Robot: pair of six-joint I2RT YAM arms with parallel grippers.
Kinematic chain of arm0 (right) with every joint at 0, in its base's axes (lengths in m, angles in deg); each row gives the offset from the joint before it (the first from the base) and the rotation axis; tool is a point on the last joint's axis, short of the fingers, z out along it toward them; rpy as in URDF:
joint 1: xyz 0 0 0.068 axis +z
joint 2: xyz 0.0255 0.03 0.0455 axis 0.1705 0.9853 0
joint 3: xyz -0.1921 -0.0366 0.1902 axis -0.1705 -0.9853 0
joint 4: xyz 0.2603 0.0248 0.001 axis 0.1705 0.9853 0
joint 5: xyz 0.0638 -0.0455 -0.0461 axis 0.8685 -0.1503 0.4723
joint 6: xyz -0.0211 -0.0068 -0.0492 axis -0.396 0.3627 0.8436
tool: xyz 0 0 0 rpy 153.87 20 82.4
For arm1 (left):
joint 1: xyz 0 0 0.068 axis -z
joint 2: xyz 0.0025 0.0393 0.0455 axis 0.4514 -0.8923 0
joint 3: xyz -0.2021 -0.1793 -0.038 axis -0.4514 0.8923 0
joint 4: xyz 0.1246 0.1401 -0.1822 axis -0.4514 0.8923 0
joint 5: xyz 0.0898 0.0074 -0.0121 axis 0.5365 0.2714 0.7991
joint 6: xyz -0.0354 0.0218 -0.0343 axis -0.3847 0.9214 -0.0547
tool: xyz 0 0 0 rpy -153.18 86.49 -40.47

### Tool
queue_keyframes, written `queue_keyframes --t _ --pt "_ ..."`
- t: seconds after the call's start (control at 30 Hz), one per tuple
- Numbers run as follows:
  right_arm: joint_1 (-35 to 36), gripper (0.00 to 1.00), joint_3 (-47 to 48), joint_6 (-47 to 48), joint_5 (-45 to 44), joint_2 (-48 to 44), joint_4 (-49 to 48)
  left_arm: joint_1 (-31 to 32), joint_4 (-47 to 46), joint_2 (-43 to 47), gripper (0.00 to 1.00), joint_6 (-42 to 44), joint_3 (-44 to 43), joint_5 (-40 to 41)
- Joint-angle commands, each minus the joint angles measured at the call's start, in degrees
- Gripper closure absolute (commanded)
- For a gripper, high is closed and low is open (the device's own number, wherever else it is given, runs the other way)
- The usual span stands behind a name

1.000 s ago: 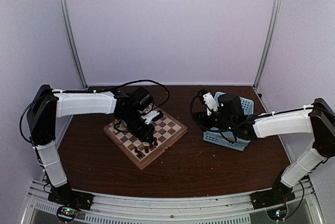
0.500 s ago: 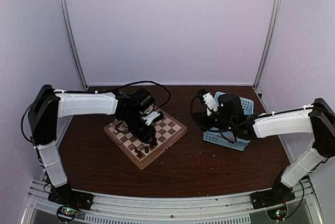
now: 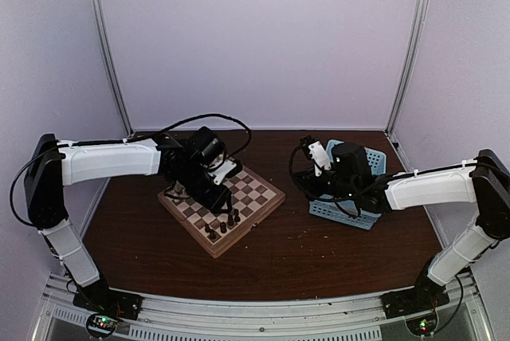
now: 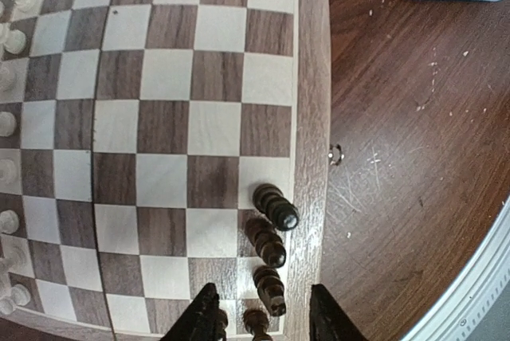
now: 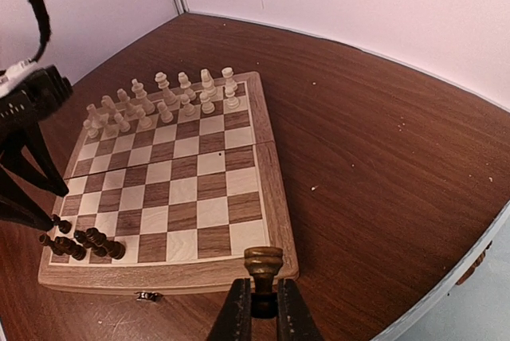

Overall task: Set up the chess pieces on the board
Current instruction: Place the chess piece on the chessboard.

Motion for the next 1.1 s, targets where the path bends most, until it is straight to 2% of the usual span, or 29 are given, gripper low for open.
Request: queue_keyframes --t 0.0,0.23,0.5,0.57,0.73,0.97,1.07 --pt "-0.3 1.0 2.1 0.6 3.4 0.7 0.3 0.3 -4.5 6.0 0.61 -0.8 1.9 3.3" --pt "-0.3 1.0 6.2 0.6 16.5 4.8 2.7 0.2 -11.7 13.0 0.59 -0.4 6.9 6.5" --pt "-0.4 1.0 15.7 -3.7 30.4 10.5 11.2 0.1 -17.1 16.2 0.58 3.3 8.8 5.1" --pt "-0.4 1.0 19.5 -5.3 29.3 11.9 17.1 -0.1 -19.8 17.6 0.57 4.3 10.6 5.5" --pt "-0.3 1.0 35.4 -5.7 26.6 17.2 41.7 -2.3 -23.5 19.2 0.55 2.7 13.1 6.3" --pt "1.1 1.0 54.1 -4.1 13.3 25.2 68.7 -3.7 -24.4 18.9 0.55 0.9 14.8 7.4" --pt "1.9 1.0 62.8 -2.7 6.8 30.4 77.0 -4.0 -25.2 19.3 0.55 0.7 15.9 9.0"
